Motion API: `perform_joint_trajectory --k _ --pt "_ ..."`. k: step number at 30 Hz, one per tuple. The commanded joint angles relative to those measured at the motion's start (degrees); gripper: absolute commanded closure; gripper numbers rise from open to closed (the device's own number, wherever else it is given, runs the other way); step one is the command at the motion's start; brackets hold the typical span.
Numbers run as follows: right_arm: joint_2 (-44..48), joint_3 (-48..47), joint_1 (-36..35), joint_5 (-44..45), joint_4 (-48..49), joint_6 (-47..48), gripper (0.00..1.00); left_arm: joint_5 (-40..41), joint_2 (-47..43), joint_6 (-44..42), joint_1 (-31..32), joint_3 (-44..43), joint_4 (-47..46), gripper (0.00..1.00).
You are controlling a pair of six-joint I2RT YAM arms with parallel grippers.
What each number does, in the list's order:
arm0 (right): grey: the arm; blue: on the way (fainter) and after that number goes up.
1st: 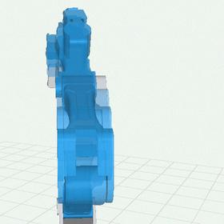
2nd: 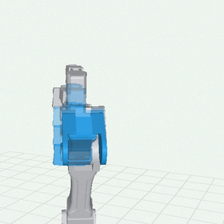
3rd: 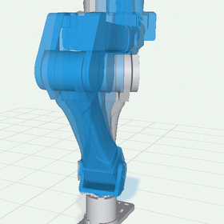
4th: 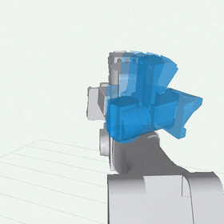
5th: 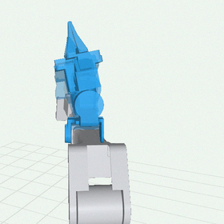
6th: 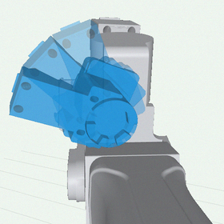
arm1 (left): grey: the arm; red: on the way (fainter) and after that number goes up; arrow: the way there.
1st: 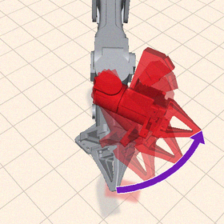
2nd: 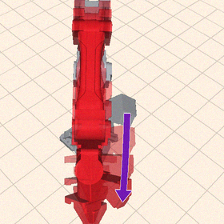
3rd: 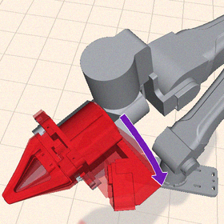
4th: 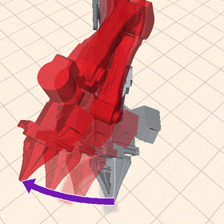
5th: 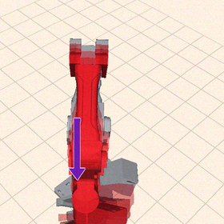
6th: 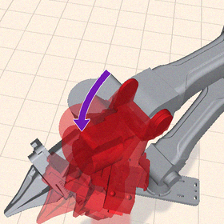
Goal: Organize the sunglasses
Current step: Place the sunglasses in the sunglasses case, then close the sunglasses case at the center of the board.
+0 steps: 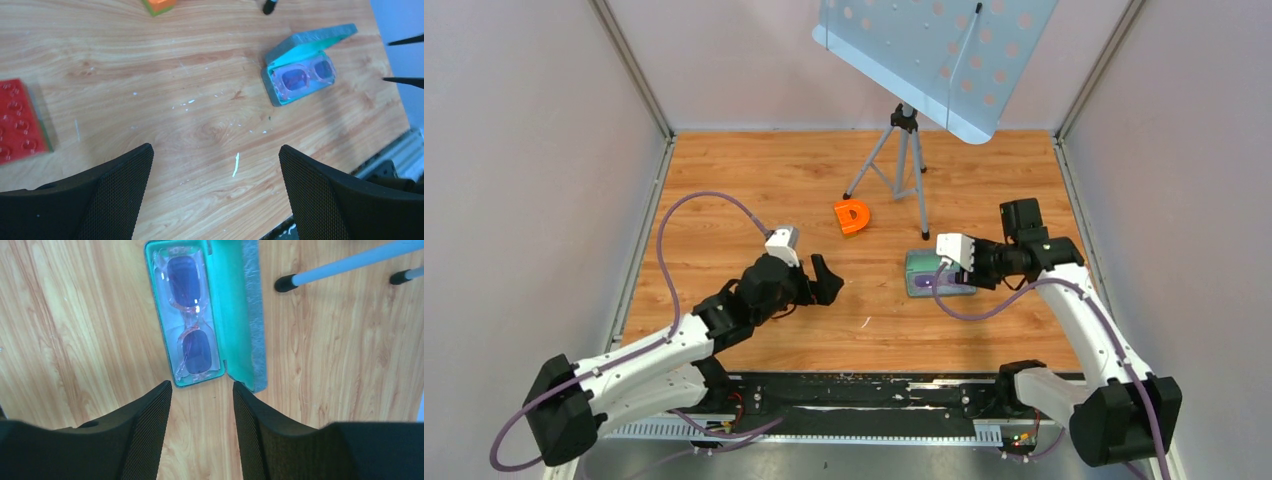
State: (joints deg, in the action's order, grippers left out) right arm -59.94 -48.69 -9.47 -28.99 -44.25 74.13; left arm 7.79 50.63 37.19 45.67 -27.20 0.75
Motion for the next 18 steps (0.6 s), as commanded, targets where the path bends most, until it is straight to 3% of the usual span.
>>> perform_joint_trajectory --k 1,4,5,7,8,9,10,11,14,18 --pt "-2.86 -8.32 1.9 -5.08 -7.62 -5.13 0.5 23.4 2.14 6.38 9.58 -3.4 8.25 0.0" --pt "-8.61 -14.9 2.41 -7.1 -12.19 -5.02 0.56 31.12 10.91 2.52 15.08 -11.38 12.89 0.0" --pt "-10.28 -16.5 2.56 -7.36 -12.63 -4.92 0.58 32.56 13.45 5.79 14.95 -11.92 12.43 0.0" --pt "-13.6 -18.92 2.82 -7.46 -12.59 -4.73 0.6 35.6 16.51 25.56 13.96 -11.24 17.46 0.0" --pt "-15.3 -20.59 2.99 -7.54 -12.51 -4.74 0.62 31.62 16.44 23.47 12.98 -8.4 11.55 0.03" --pt "-17.07 -21.78 3.16 -7.84 -12.38 -5.08 0.63 26.78 14.96 19.27 12.63 -3.63 0.53 0.13" --pt "-18.79 -23.23 3.41 -8.21 -12.36 -5.57 0.63 22.42 14.42 16.09 12.59 1.83 -19.24 0.26" --pt "-21.25 -24.62 3.61 -8.53 -12.4 -6.21 0.62 20.39 15.43 16.04 12.67 6.38 -31.44 0.36" --pt "-25.49 -27.26 3.68 -8.96 -12.84 -5.86 0.57 15.62 23.55 18.88 13.28 5.14 -40.38 0.48" --pt "-29.75 -28.89 3.67 -7.4 -13.23 -4.06 0.53 8.75 39.35 21.81 17.81 -0.14 -58.27 0.53"
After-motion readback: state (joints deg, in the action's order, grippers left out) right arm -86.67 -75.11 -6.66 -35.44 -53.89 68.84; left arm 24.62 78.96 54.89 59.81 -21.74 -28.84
